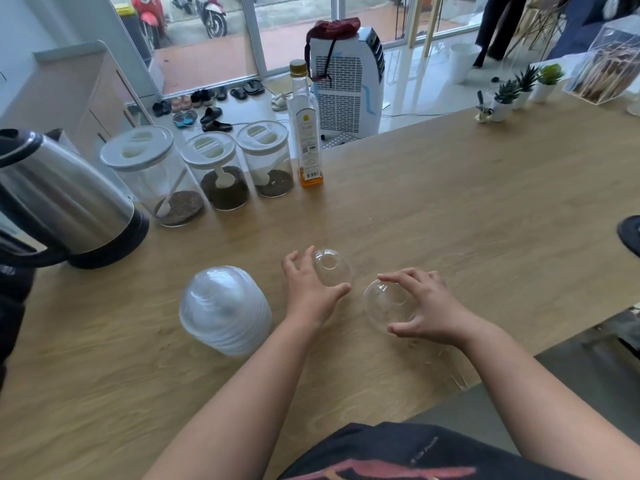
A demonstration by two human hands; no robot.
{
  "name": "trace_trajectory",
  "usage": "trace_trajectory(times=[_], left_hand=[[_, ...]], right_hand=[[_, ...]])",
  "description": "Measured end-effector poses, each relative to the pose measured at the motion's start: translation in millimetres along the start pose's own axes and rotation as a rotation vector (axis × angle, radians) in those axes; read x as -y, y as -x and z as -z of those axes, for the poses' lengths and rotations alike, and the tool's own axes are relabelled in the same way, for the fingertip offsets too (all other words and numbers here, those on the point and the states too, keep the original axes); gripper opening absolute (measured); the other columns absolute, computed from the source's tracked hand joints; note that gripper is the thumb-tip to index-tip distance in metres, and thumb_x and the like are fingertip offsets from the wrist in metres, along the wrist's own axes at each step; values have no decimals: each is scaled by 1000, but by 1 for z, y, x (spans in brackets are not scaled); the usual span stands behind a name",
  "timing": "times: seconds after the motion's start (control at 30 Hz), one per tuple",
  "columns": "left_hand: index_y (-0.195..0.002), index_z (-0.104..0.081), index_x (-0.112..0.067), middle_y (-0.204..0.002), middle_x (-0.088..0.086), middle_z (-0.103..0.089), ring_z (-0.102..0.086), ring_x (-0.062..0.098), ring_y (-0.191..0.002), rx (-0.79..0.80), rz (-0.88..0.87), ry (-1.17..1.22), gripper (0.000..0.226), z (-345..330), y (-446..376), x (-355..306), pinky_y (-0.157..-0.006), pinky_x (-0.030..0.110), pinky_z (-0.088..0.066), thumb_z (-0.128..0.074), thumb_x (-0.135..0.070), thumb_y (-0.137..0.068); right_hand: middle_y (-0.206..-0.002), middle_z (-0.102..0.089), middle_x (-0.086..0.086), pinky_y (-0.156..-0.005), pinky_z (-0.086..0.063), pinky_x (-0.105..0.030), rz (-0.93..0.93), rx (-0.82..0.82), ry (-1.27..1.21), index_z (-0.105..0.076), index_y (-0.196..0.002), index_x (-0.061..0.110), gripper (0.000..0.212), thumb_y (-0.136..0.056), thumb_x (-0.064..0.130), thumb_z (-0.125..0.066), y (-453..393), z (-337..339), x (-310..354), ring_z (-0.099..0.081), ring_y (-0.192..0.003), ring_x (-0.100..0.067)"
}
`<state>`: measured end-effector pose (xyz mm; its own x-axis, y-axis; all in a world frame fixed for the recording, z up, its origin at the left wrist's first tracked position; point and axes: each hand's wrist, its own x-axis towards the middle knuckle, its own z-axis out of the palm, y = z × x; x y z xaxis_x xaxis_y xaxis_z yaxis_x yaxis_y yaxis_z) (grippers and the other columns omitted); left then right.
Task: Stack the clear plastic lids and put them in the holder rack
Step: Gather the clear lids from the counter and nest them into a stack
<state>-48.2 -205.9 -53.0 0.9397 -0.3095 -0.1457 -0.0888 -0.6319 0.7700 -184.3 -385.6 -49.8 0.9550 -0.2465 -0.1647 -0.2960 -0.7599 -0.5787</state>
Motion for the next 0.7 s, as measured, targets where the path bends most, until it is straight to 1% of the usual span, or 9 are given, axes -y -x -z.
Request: trace_trajectory(times=[0.07, 0.13, 0.2, 0.3, 0.37, 0.47, 0.57, 0.7], left_hand=[[-150, -34, -24, -147, 0, -30, -32, 25, -135, -26, -18, -59, 100, 3, 2, -6, -111, 33, -30, -85, -45, -67], [-150, -33, -23, -145, -2, -35, -28, 26, -135, -43, -58, -72, 100, 8, 7, -16, -110, 36, -30, -82, -50, -68], [-149, -33, -22, -145, -4, -37, -25, 24, -137, -72, -130, -77, 99, 15, 17, -31, -111, 36, -29, -80, -54, -68], [-148, -37, -21, -140, -6, -43, -26, 21, -135, -108, -230, -57, 99, 33, 40, -48, -111, 32, -28, -79, -59, -67], [-148, -38, -22, -137, -7, -46, -24, 20, -134, -131, -275, -68, 100, 50, 57, -56, -108, 27, -26, -76, -64, -66], [-148, -40, -25, -133, -7, -48, -23, 18, -131, -210, -319, -118, 103, 84, 77, -61, -103, 24, -22, -68, -75, -63], [-146, -41, -31, -130, -10, -48, -24, 19, -128, -344, -320, -180, 101, 123, 89, -57, -102, 28, -27, -60, -82, -62], [-143, -42, -34, -133, -14, -48, -24, 20, -130, -475, -218, -214, 96, 162, 97, -33, -108, 36, -31, -56, -84, -62]], right_hand=[[-126, -40, 19, -107, -29, -28, -1, -10, 2, -40, -134, 57, 84, -60, 47, -78, 0, 0, -2, -29, -114, -13], [-125, -40, 19, -107, -29, -30, -5, -17, 4, -39, -134, 58, 85, -60, 47, -79, 0, 2, -3, -29, -114, -13], [-125, -41, 16, -105, -28, -28, -17, -23, -5, -39, -135, 56, 85, -62, 44, -81, -1, 6, -4, -30, -116, -16], [-128, -44, 12, -106, -29, -31, -11, -41, -45, -40, -135, 55, 84, -63, 41, -82, -4, 15, -2, -31, -123, -20], [-128, -45, 11, -108, -29, -33, 1, -48, -76, -41, -136, 54, 84, -64, 42, -82, -6, 22, 4, -31, -125, -20], [-127, -48, 13, -107, -30, -34, 65, -48, -87, -40, -135, 56, 84, -61, 51, -80, -11, 33, 19, -31, -124, -17], [-127, -49, 15, -105, -30, -33, 132, -45, -127, -38, -132, 62, 81, -61, 55, -78, -16, 39, 40, -33, -124, -13], [-128, -48, 17, -108, -31, -35, 210, -17, -162, -39, -133, 61, 83, -59, 59, -75, -23, 35, 66, -34, -127, -11]])
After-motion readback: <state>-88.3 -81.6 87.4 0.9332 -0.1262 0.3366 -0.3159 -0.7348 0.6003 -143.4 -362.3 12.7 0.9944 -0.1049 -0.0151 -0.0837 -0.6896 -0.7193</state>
